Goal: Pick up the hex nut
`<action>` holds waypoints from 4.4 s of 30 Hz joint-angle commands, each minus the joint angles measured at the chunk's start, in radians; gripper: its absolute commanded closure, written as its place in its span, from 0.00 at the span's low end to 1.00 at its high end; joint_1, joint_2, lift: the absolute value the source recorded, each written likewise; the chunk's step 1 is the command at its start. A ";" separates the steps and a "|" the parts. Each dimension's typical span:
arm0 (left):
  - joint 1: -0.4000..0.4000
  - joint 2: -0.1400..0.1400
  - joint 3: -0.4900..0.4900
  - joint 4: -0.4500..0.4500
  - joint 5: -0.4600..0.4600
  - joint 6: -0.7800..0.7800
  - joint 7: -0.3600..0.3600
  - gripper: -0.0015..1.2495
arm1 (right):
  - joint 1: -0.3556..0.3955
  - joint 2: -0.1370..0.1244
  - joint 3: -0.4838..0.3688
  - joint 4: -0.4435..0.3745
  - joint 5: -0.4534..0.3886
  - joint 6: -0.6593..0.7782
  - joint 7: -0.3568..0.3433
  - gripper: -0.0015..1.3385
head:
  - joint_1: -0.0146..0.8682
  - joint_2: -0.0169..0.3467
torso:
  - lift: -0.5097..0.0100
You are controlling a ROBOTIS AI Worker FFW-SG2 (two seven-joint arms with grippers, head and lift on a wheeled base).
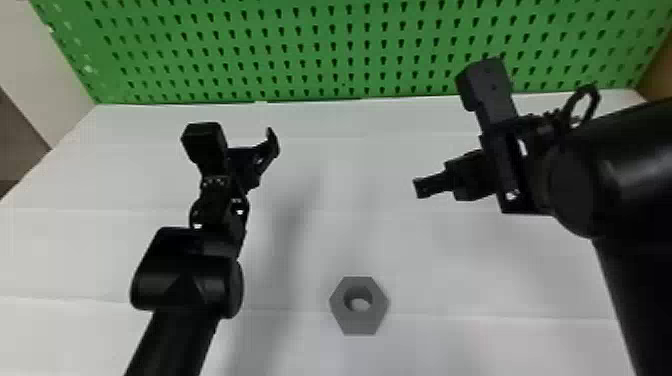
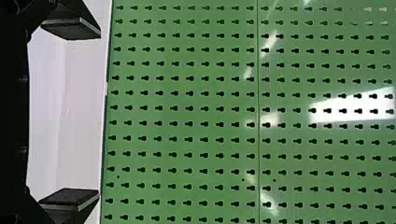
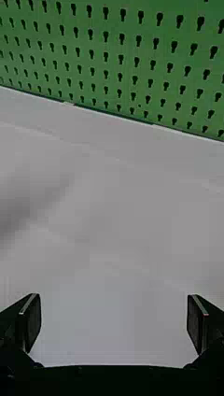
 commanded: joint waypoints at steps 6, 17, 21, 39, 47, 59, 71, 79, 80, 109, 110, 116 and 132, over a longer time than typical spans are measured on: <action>-0.003 0.001 -0.002 0.007 -0.004 0.000 0.000 0.07 | -0.035 -0.005 0.046 0.096 -0.066 0.003 0.000 0.09 | 0.91 0.49 | 0.83; -0.005 0.001 -0.003 0.011 -0.006 0.000 0.000 0.07 | -0.079 -0.017 0.100 0.179 -0.176 0.003 0.000 0.09 | 0.91 0.49 | 0.83; -0.005 0.001 -0.003 0.011 -0.006 0.000 0.000 0.07 | -0.095 -0.022 0.121 0.198 -0.198 0.003 -0.001 0.09 | 0.91 0.49 | 0.83; -0.005 0.001 -0.002 0.011 -0.006 0.000 0.000 0.07 | -0.159 -0.017 0.218 0.327 -0.252 0.003 -0.001 0.09 | 0.91 0.49 | 0.84; -0.006 0.001 -0.003 0.013 -0.006 0.000 0.000 0.07 | -0.179 -0.014 0.243 0.390 -0.282 0.003 -0.001 0.09 | 0.91 0.49 | 0.84; -0.008 0.001 -0.002 0.013 -0.007 0.000 0.000 0.07 | -0.222 -0.008 0.303 0.484 -0.317 0.003 -0.001 0.09 | 0.91 0.49 | 0.84; -0.011 -0.001 -0.002 0.014 -0.009 0.000 0.000 0.07 | -0.253 0.001 0.350 0.568 -0.356 0.003 0.000 0.09 | 0.91 0.49 | 0.84; -0.012 0.001 -0.003 0.016 -0.010 0.000 0.000 0.07 | -0.260 0.007 0.370 0.602 -0.368 0.003 0.000 0.09 | 0.91 0.49 | 0.84; -0.012 0.001 -0.002 0.016 -0.010 0.000 0.000 0.07 | -0.263 0.009 0.373 0.610 -0.370 0.003 0.002 0.09 | 0.91 0.49 | 0.84; -0.017 0.001 -0.006 0.019 -0.009 0.000 0.000 0.07 | -0.271 0.038 0.434 0.731 -0.189 -0.100 0.232 0.09 | 0.91 0.49 | 0.84; -0.017 0.001 -0.006 0.019 -0.009 0.000 0.000 0.07 | -0.269 0.041 0.436 0.735 -0.166 -0.106 0.253 0.09 | 0.91 0.49 | 0.84; -0.018 0.001 -0.005 0.019 -0.007 0.000 0.000 0.07 | -0.271 0.047 0.447 0.755 -0.118 -0.112 0.310 0.09 | 0.91 0.49 | 0.84; -0.025 0.001 -0.006 0.020 -0.007 0.000 0.000 0.07 | -0.271 0.052 0.462 0.804 -0.117 -0.160 0.339 0.11 | 0.91 0.49 | 0.84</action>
